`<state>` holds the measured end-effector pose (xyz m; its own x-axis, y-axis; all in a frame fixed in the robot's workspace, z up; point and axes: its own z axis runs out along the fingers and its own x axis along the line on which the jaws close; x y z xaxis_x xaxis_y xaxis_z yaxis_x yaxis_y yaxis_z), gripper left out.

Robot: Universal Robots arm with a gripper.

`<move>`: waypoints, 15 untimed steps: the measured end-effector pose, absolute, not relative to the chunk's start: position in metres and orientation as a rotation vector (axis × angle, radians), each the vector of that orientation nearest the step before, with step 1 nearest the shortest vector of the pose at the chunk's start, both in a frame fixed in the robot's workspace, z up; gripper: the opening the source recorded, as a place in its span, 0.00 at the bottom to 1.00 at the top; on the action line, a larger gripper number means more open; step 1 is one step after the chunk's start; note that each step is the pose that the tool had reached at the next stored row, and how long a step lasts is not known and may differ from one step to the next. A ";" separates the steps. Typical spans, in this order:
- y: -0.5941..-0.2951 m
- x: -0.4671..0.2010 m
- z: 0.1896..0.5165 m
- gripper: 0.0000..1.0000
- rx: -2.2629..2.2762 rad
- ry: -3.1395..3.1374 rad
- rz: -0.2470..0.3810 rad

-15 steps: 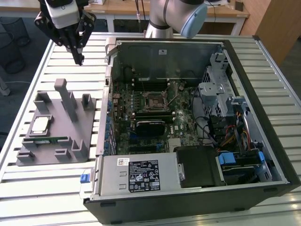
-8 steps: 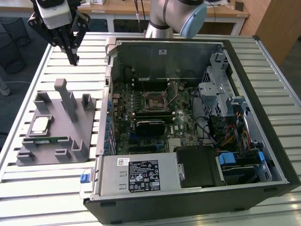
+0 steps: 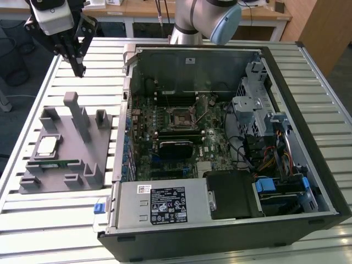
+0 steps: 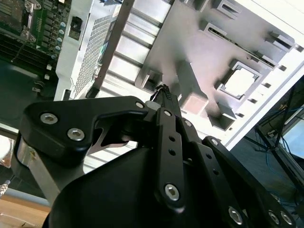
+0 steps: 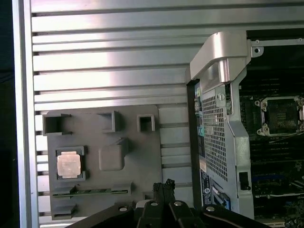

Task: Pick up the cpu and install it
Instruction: 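Reach for the cpu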

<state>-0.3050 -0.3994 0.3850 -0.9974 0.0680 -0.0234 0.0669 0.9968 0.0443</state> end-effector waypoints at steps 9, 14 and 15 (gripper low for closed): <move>-0.400 -0.310 0.383 0.11 -0.034 3.118 0.069; -0.400 -0.322 0.383 0.11 -0.038 3.118 0.069; -0.400 -0.325 0.383 0.11 -0.038 3.118 0.069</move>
<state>-0.3249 -0.4002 0.3825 -0.9994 -0.0237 -0.0233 -0.0247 0.9987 0.0442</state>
